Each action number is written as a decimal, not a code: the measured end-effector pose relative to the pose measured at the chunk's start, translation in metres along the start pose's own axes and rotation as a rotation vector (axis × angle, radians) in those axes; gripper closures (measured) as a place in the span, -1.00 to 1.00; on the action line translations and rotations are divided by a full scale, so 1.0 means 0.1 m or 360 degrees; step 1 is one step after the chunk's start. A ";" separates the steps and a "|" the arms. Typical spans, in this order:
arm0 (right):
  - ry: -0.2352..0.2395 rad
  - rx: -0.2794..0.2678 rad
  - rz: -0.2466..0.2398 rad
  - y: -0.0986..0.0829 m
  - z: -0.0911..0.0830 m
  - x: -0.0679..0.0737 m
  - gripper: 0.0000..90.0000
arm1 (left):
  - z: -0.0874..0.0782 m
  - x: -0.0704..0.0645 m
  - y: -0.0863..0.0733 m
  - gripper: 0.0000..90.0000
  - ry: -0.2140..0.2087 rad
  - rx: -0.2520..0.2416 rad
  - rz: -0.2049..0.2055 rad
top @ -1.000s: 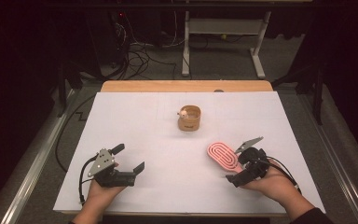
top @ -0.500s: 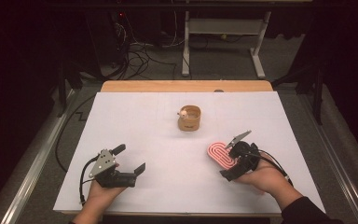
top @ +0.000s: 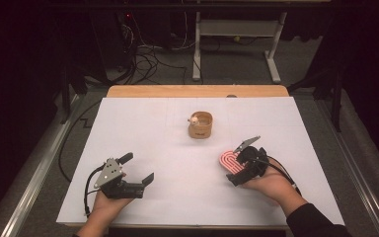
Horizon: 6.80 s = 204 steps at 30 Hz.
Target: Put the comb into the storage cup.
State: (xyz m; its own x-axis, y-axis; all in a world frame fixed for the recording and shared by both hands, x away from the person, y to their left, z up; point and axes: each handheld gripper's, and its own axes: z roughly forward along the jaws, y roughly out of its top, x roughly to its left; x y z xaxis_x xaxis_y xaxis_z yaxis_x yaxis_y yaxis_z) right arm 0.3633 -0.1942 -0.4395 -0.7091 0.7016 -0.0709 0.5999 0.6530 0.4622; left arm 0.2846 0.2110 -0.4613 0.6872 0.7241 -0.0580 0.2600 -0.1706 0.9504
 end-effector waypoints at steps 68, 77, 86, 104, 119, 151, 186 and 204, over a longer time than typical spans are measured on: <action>-0.0009 -0.0186 0.0041 -0.10 -0.08 0.01 -0.54 | -0.01 0.03 -0.01 -1.00 0.0012 -0.0011 -0.0021; -0.0036 -0.0293 0.0076 -0.11 -0.20 -0.03 -0.54 | 0.00 0.03 -0.02 -1.00 0.0010 -0.0006 -0.0026; -0.0101 -0.0458 0.0101 -0.13 -0.31 -0.02 -0.54 | -0.01 0.03 -0.02 -1.00 0.0007 -0.0010 -0.0035; -0.0171 -0.0819 0.0150 -0.15 -0.45 0.05 -0.55 | 0.00 0.02 0.00 -1.00 -0.0003 -0.0015 -0.0045; -0.0168 -0.1253 0.0243 -0.23 -0.51 0.12 -0.55 | -0.03 0.00 -0.01 -1.00 0.0011 -0.0001 -0.0076; -0.0263 -0.1548 0.0241 -0.35 -0.57 0.18 -0.55 | 0.01 -0.20 0.16 -1.00 -0.0027 0.0010 -0.0102; -0.0236 -0.1585 0.0058 0.09 -0.45 0.47 -0.55 | 0.38 -0.43 0.83 -1.00 -0.0158 0.0011 0.0003; -0.0263 -0.1613 0.0017 -0.06 -0.46 0.54 -0.55 | 0.55 -0.70 1.10 -1.00 -0.0237 -0.0005 0.0025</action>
State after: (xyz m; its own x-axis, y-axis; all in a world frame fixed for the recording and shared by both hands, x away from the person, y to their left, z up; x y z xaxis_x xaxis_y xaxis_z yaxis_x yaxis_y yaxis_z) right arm 0.3043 -0.1733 -0.4055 -0.5997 0.7865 -0.1476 -0.0434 0.1522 0.9874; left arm 0.3025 0.1046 -0.3700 0.7843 0.6142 -0.0878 0.2467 -0.1790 0.9524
